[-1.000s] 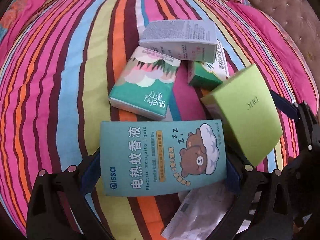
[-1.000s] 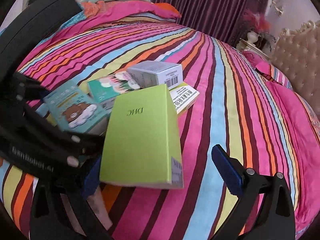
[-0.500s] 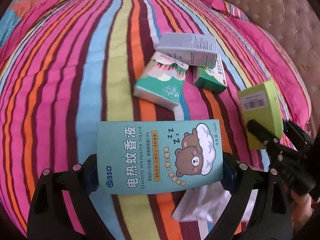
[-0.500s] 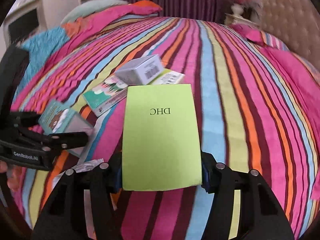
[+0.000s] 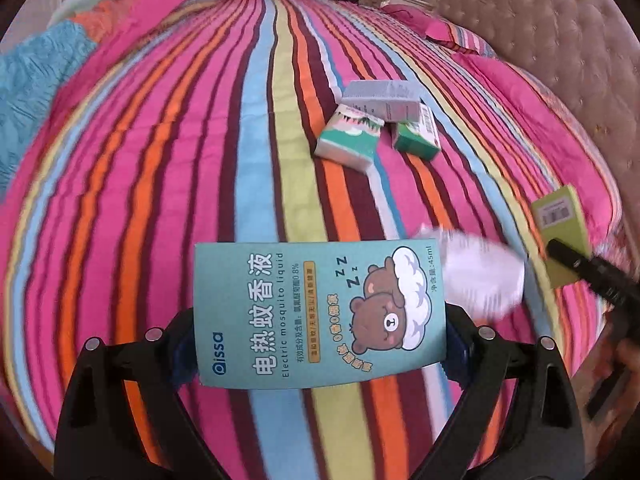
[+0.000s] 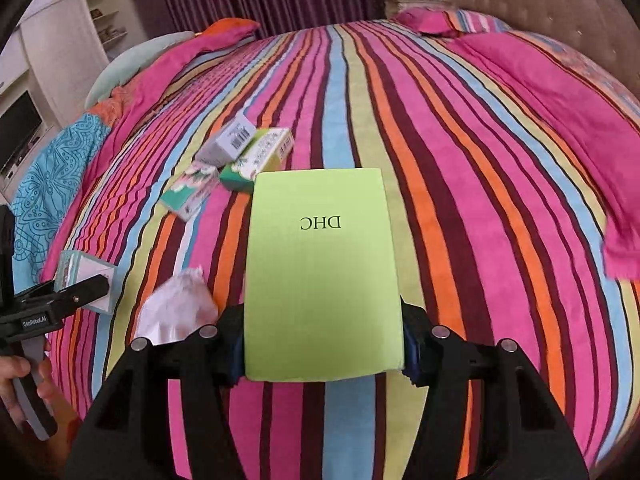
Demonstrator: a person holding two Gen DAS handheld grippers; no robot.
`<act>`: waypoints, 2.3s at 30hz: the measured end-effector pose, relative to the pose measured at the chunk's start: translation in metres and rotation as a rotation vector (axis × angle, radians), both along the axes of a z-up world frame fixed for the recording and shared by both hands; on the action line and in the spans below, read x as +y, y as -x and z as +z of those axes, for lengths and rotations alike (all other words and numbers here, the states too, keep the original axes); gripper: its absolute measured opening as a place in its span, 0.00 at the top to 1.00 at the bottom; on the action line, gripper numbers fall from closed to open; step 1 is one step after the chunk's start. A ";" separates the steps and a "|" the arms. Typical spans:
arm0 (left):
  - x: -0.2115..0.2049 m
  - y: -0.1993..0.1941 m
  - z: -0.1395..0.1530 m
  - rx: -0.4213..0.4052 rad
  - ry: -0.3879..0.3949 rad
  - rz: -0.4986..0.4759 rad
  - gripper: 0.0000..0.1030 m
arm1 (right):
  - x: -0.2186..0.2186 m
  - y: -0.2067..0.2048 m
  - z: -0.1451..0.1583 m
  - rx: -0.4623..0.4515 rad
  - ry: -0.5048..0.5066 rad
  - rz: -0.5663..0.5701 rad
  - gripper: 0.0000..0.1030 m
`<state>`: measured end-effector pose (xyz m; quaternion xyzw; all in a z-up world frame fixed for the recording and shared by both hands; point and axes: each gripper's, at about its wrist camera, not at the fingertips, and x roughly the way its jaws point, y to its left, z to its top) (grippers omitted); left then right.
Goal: Collect trash
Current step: 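Carry the teal box and DHC box down over the wastebasket with both tools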
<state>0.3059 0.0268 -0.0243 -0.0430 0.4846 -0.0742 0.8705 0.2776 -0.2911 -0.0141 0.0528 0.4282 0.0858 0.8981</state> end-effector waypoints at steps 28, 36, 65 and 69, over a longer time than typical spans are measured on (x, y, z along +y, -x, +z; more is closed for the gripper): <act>-0.013 0.243 -0.050 0.093 0.034 -0.082 0.13 | 0.026 0.211 -0.035 0.154 -0.108 0.033 0.47; -0.017 0.261 -0.086 0.219 0.069 -0.092 0.13 | 0.044 0.236 -0.070 0.266 -0.080 0.049 0.47; -0.048 0.262 -0.225 0.730 -0.054 -0.167 0.13 | 0.067 0.220 -0.209 0.822 -0.092 0.034 0.47; -0.048 0.261 -0.227 0.752 -0.057 -0.165 0.13 | 0.067 0.217 -0.218 0.857 -0.107 0.019 0.47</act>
